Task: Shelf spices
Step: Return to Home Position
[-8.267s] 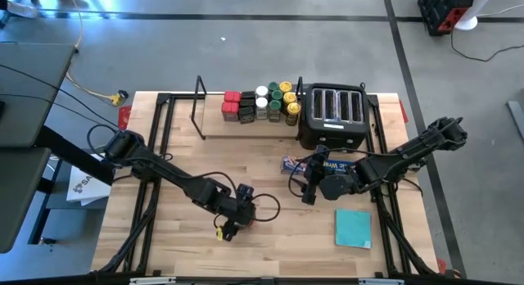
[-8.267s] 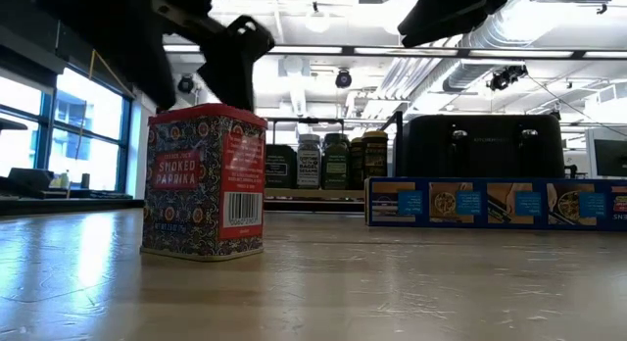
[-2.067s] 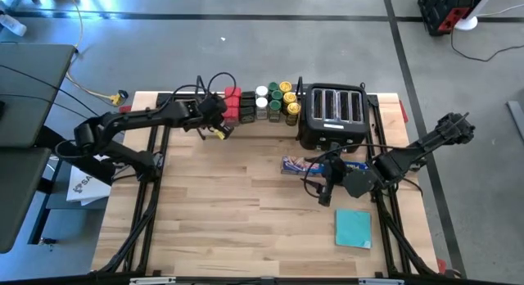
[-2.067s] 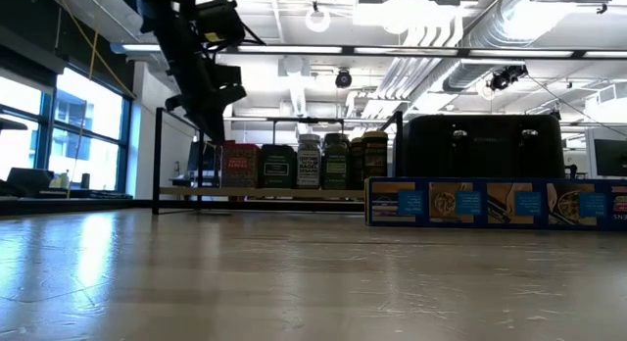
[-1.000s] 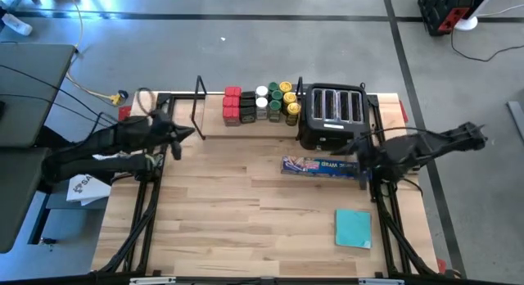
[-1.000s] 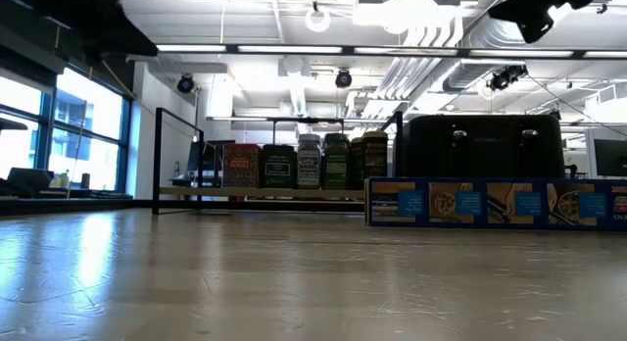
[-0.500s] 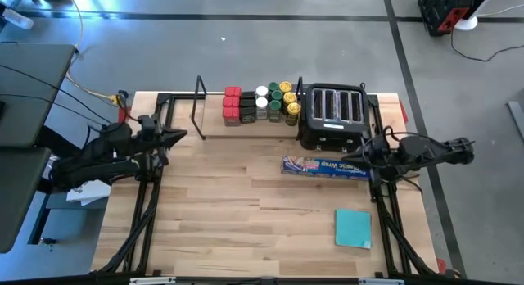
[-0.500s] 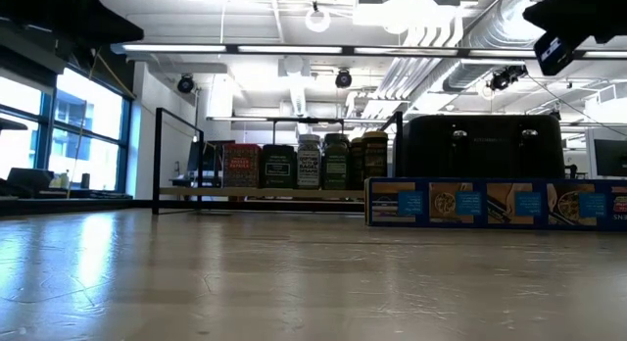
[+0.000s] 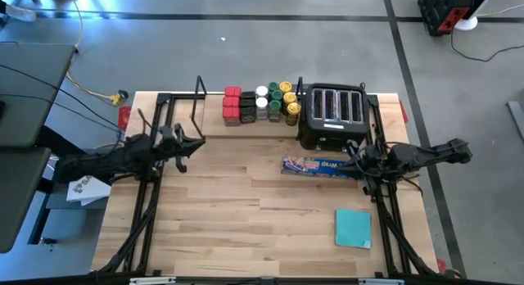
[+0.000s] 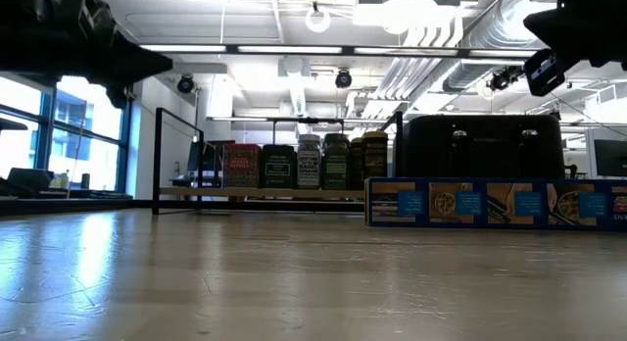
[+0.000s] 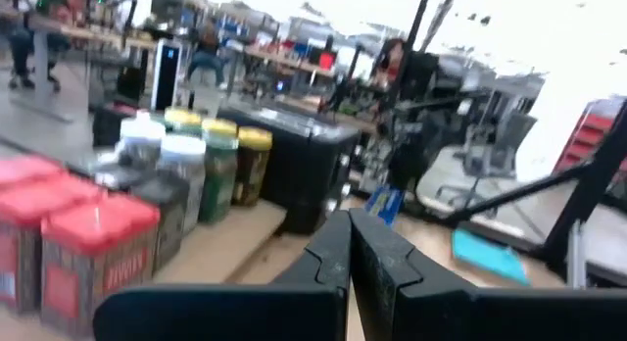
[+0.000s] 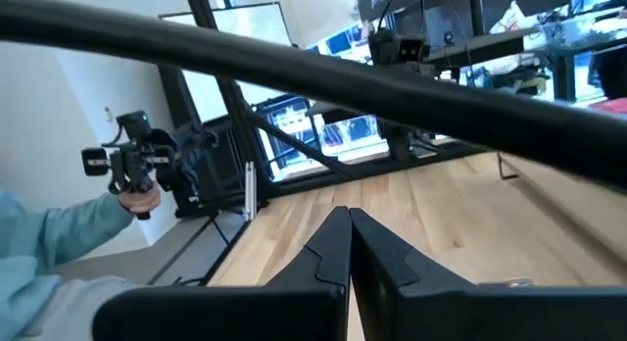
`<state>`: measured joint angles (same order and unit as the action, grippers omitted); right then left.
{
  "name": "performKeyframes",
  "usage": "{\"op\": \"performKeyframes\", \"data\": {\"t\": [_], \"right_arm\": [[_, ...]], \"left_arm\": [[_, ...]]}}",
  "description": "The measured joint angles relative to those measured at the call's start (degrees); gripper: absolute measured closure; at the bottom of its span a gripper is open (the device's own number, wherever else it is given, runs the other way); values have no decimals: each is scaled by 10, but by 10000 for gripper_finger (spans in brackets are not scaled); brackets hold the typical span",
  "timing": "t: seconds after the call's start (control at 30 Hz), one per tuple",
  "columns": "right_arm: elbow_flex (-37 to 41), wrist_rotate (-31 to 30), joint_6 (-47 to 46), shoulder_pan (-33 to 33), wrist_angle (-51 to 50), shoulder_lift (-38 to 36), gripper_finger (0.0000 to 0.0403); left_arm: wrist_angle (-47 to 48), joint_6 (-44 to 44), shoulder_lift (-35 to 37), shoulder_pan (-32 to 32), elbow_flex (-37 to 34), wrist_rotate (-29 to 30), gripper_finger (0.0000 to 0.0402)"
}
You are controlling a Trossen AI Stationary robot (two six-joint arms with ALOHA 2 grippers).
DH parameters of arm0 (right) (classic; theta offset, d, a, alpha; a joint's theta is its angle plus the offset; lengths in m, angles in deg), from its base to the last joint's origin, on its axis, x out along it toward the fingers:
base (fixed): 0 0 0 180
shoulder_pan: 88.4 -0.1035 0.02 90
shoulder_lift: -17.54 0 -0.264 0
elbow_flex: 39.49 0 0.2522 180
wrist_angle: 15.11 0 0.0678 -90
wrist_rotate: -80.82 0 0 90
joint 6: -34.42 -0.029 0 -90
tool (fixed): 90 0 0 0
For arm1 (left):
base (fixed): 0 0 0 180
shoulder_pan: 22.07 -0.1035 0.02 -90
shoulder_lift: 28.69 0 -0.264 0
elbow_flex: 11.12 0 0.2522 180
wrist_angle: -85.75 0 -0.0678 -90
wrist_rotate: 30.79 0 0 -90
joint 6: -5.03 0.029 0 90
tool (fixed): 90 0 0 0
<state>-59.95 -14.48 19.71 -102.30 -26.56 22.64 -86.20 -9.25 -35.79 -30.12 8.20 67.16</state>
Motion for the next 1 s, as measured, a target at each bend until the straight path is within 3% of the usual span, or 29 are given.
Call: {"op": "performKeyframes", "data": {"t": [0.3, 0.47, 0.73, 1.0], "right_arm": [[44, -2, 36, -9, 64, 0, 403], [62, -3, 47, -9, 96, 0, 403], [62, -3, 59, -9, 90, 0, 403], [62, -32, 42, -8, 35, 0, 403]], "left_arm": [[-80, 29, -20, 112, -46, 117, 401], [-57, 29, -22, 143, -49, 166, 401], [-33, 38, -23, 164, -49, 163, 401], [5, 25, -23, 165, -49, 203, 401]]}}
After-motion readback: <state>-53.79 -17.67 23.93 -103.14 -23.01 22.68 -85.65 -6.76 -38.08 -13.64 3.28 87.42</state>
